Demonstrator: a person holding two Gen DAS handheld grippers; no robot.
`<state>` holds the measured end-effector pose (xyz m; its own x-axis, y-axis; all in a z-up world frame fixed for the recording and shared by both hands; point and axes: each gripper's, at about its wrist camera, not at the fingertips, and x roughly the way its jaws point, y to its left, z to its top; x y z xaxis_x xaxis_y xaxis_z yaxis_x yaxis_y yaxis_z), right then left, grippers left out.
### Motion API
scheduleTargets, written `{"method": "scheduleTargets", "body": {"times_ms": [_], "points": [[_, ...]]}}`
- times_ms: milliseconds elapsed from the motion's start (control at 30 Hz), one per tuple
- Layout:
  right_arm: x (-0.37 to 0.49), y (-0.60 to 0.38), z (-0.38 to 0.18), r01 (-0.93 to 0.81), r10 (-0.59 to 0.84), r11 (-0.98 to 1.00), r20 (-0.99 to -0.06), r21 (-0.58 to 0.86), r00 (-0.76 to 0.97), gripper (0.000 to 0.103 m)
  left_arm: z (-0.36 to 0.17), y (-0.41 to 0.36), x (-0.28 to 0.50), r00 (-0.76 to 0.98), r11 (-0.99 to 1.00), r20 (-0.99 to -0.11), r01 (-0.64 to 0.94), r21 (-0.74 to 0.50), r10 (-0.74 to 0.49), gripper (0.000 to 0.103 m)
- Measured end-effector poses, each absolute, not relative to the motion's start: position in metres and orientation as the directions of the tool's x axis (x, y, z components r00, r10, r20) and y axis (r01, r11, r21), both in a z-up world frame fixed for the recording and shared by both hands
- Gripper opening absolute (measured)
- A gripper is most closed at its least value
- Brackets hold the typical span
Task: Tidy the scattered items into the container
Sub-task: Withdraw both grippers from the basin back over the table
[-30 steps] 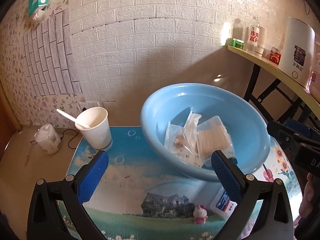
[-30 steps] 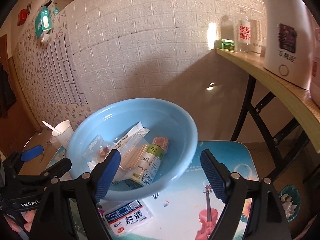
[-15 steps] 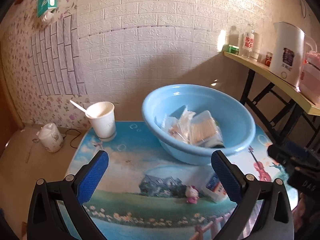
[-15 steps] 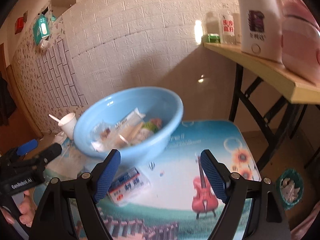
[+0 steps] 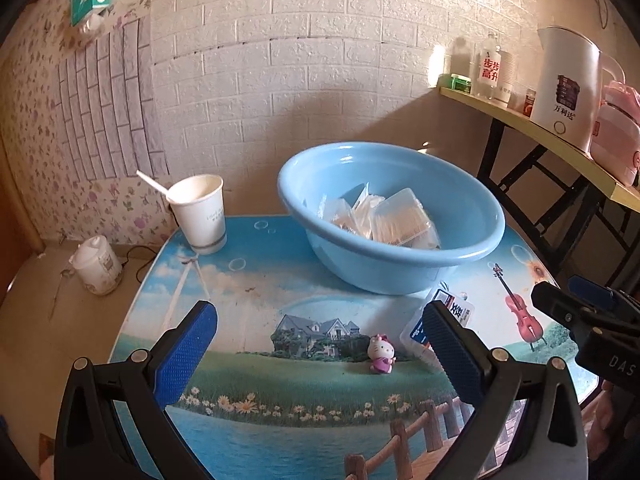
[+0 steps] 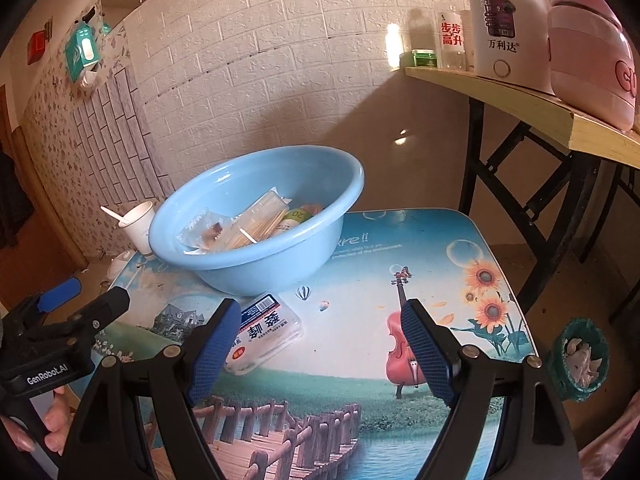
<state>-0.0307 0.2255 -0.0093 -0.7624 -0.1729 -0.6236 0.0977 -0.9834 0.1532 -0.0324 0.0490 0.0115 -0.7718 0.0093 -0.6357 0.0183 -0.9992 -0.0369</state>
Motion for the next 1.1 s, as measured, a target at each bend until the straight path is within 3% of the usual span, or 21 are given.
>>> {"method": "scheduleTargets", "body": {"times_ms": [767,1100], "points": [[-0.04,0.214,-0.029,0.108,-0.187,-0.982,-0.679,0.158,-0.71,0.084,-0.014,0.036,-0.036,-0.731,-0.999,-0.683,0.041,-0.025,-0.013,0.103],[-0.045,0.207,-0.039,0.139,-0.219,-0.975,-0.692,0.17,-0.688,0.084,-0.027,0.056,-0.037,-0.71,-0.999,-0.704,-0.038,0.004,0.025,0.103]]}}
